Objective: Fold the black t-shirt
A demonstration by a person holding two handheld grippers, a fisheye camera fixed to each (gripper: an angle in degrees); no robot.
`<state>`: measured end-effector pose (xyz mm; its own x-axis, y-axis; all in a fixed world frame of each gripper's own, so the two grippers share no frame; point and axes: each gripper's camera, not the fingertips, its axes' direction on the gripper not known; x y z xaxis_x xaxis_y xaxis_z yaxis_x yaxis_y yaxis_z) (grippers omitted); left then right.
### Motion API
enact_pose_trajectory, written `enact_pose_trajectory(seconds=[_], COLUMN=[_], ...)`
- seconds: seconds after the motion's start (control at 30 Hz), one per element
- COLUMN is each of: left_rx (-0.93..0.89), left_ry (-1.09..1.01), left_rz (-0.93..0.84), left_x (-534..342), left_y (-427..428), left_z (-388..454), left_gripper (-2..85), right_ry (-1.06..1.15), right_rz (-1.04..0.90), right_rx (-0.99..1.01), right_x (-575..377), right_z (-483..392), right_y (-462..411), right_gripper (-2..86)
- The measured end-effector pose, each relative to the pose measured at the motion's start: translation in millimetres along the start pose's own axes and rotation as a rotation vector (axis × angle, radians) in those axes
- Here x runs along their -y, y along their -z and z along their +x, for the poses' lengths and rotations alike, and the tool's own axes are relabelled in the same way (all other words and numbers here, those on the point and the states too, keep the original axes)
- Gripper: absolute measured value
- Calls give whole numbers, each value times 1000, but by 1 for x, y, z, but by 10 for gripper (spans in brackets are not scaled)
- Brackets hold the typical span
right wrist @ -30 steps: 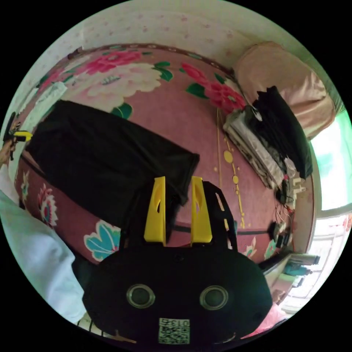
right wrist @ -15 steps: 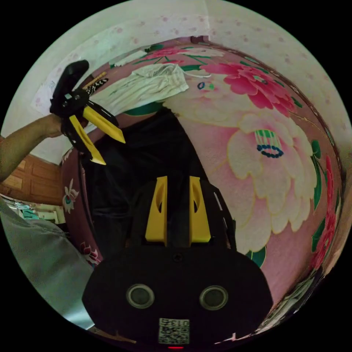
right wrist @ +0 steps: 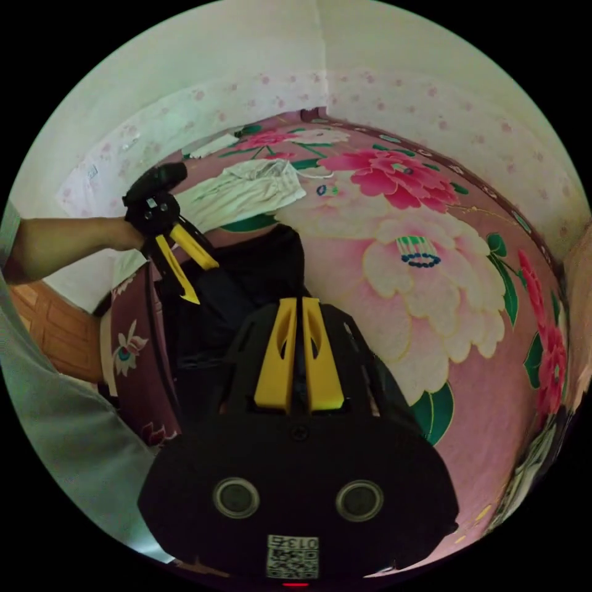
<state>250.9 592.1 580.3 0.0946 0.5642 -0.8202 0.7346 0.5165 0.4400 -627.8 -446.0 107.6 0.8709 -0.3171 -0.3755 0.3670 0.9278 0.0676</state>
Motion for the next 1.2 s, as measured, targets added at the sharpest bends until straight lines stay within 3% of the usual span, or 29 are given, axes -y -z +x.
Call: enact_pose_trajectory(seconds=[0.2,0.3,0.37,0.57,0.63,0.67,0.77,0.87,1.0,1.1,1.2], left_rx=[-32,-68,8,110,184,230,183,240,176,177,138], left_ry=[38,190,319,346,360,341,329,386,479,538,612], left_rz=[40,257,374,196,148,137,123,175,286,241,311], left_x=[6,-4,-4,67,78,79,73,50,17,13,-2], left_y=[18,55,74,39,31,32,32,50,63,53,61], left_z=[-15,-51,-81,-110,-107,-102,-100,-103,-123,-138,-146], left_gripper=[131,127,139,167,131,67,20,14,17,35,75], right_ry=[-24,-53,-67,-27,-27,-45,-100,-88,-73,-146,-237], right_rz=[-59,-64,-64,-75,-77,-73,-139,-169,-17,19,3], right_rx=[-11,1,7,-5,-32,-27,66,78,13,20,36], right_x=[-1,6,7,9,12,14,19,23,22,12,-5], right_z=[-1,8,14,11,13,17,31,33,33,46,61], right_y=[-23,-24,-25,-36,-40,-44,-66,-77,-66,-71,-75], right_gripper=[23,33,44,60,67,68,47,16,8,6,5])
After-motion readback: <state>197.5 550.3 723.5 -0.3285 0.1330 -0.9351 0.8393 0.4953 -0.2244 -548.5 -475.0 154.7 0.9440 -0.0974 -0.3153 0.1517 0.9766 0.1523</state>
